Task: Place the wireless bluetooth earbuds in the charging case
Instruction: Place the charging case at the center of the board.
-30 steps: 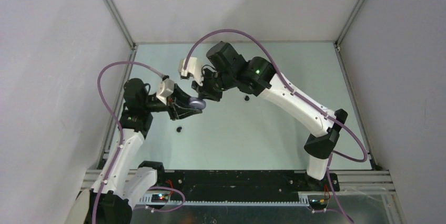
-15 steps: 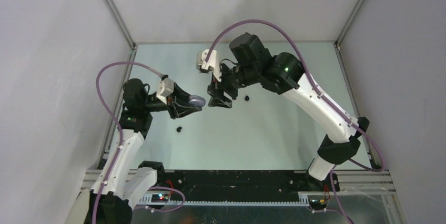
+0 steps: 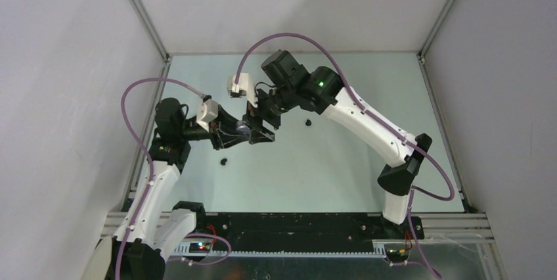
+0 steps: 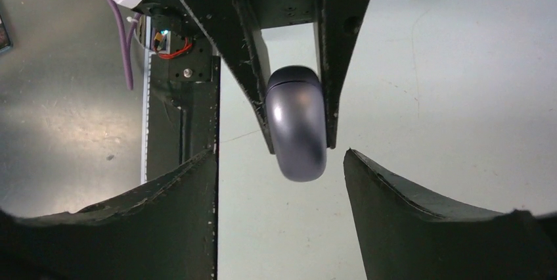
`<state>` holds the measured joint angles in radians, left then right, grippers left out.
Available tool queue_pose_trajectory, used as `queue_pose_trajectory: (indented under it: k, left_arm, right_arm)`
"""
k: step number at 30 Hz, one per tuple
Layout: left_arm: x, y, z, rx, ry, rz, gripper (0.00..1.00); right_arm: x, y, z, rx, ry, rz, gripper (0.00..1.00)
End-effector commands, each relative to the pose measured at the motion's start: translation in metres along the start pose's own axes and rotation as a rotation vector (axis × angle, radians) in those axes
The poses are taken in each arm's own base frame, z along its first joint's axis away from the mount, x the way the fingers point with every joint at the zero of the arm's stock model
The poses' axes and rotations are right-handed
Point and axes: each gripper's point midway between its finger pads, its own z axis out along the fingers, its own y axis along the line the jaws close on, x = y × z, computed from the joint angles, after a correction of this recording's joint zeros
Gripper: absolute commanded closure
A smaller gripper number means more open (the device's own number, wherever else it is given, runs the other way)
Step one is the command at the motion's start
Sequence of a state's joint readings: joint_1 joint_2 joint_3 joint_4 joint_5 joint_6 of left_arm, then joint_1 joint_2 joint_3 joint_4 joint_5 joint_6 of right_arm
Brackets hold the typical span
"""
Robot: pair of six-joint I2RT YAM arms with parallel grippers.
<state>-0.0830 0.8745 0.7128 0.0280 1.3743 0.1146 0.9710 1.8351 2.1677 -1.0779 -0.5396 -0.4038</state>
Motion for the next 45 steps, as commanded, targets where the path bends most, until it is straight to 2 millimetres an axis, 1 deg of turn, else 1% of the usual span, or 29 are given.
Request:
queue_pose_trajectory:
  k: [1, 6, 9, 14, 17, 19, 20, 21, 22, 23, 24, 25, 27, 28, 29, 30, 31, 32, 33, 35, 36, 37, 38, 39, 40, 41, 45]
  left_arm:
    - [-0.014, -0.005, 0.0, 0.034, -0.008, 0.065, 1.0]
    - [-0.011, -0.006, 0.001, 0.04, -0.004, 0.052, 1.0]
    - [-0.011, -0.006, 0.001, 0.041, -0.003, 0.053, 1.0]
    - [-0.012, -0.007, 0.001, 0.044, -0.004, 0.054, 1.0]
    - [-0.012, -0.007, 0.001, 0.046, -0.004, 0.054, 1.0]
    - [-0.012, -0.008, 0.001, 0.047, -0.003, 0.055, 1.0]
    - [-0.013, -0.008, 0.001, 0.048, -0.003, 0.056, 1.0]
    - [-0.013, -0.008, 0.0, 0.047, -0.003, 0.056, 1.0]
    - [-0.013, -0.007, 0.001, 0.045, -0.003, 0.055, 1.0]
    - [-0.013, -0.007, 0.001, 0.044, -0.002, 0.055, 1.0]
    - [-0.013, -0.006, 0.001, 0.041, -0.002, 0.054, 1.0]
    - [-0.012, -0.006, 0.001, 0.038, -0.001, 0.053, 0.99]
    - [-0.013, -0.005, 0.001, 0.032, 0.0, 0.054, 0.92]
    - [-0.013, -0.004, 0.001, 0.027, 0.0, 0.056, 0.85]
    - [-0.013, -0.004, 0.0, 0.025, 0.0, 0.056, 0.82]
    - [-0.014, -0.003, 0.001, 0.023, 0.001, 0.057, 0.75]
    - [-0.013, -0.003, 0.001, 0.021, 0.001, 0.054, 0.72]
    - [-0.013, -0.002, 0.001, 0.016, 0.002, 0.055, 0.64]
    - [-0.013, -0.001, 0.0, 0.012, 0.002, 0.054, 0.61]
    - [-0.014, 0.0, 0.001, 0.005, 0.003, 0.053, 0.49]
    - [-0.014, 0.0, 0.001, 0.004, 0.003, 0.051, 0.39]
    - [-0.014, 0.001, 0.0, 0.0, 0.003, 0.053, 0.34]
    - [-0.015, 0.001, 0.0, -0.003, 0.003, 0.052, 0.22]
    - [-0.015, 0.002, 0.0, -0.008, 0.004, 0.051, 0.15]
    - [-0.015, 0.003, 0.0, -0.012, 0.004, 0.051, 0.06]
    - [-0.016, 0.004, -0.001, -0.018, 0.003, 0.052, 0.02]
    - [-0.019, 0.009, -0.005, -0.05, 0.002, 0.055, 0.01]
  right_arm:
    - [-0.025, -0.007, -0.008, 0.042, -0.075, -0.014, 0.25]
    - [-0.023, -0.013, 0.0, 0.048, -0.067, -0.013, 0.3]
    - [-0.02, -0.013, 0.005, 0.035, -0.057, -0.017, 0.36]
    - [-0.016, -0.011, 0.011, 0.015, -0.047, -0.013, 0.42]
    - [-0.015, -0.012, 0.014, 0.012, -0.042, -0.01, 0.49]
    - [-0.014, -0.012, 0.015, 0.009, -0.039, -0.008, 0.57]
    - [-0.014, -0.012, 0.015, 0.007, -0.04, -0.008, 0.64]
    - [-0.014, -0.011, 0.015, 0.007, -0.041, -0.008, 0.67]
    - [-0.014, -0.011, 0.015, 0.006, -0.041, -0.008, 0.76]
    - [-0.015, -0.011, 0.015, 0.005, -0.041, -0.007, 0.78]
    - [-0.015, -0.01, 0.015, 0.005, -0.042, -0.009, 0.83]
    - [-0.015, -0.01, 0.015, 0.006, -0.042, -0.01, 0.86]
    - [-0.016, -0.01, 0.015, 0.009, -0.043, -0.014, 0.91]
    - [-0.016, -0.009, 0.014, 0.01, -0.044, -0.013, 0.95]
    - [-0.016, -0.01, 0.013, 0.013, -0.044, -0.012, 0.96]
    - [-0.017, -0.009, 0.012, 0.013, -0.047, -0.013, 0.98]
    - [-0.017, -0.01, 0.011, 0.014, -0.047, -0.011, 0.98]
    - [-0.017, -0.009, 0.01, 0.014, -0.049, -0.011, 0.98]
    - [-0.017, -0.009, 0.01, 0.016, -0.048, -0.011, 0.98]
    - [-0.017, -0.009, 0.008, 0.023, -0.049, -0.012, 0.98]
    - [-0.017, -0.01, 0.007, 0.027, -0.049, -0.012, 0.98]
    - [-0.018, -0.012, 0.004, 0.037, -0.051, -0.012, 0.98]
    - [-0.017, -0.013, 0.003, 0.042, -0.051, -0.01, 0.98]
    - [-0.018, -0.017, 0.0, 0.056, -0.054, -0.007, 0.98]
    - [-0.019, -0.019, -0.002, 0.065, -0.061, -0.008, 0.98]
    - [-0.019, -0.023, -0.006, 0.082, -0.064, -0.001, 0.98]
    - [-0.016, -0.037, -0.019, 0.132, -0.077, 0.014, 0.98]
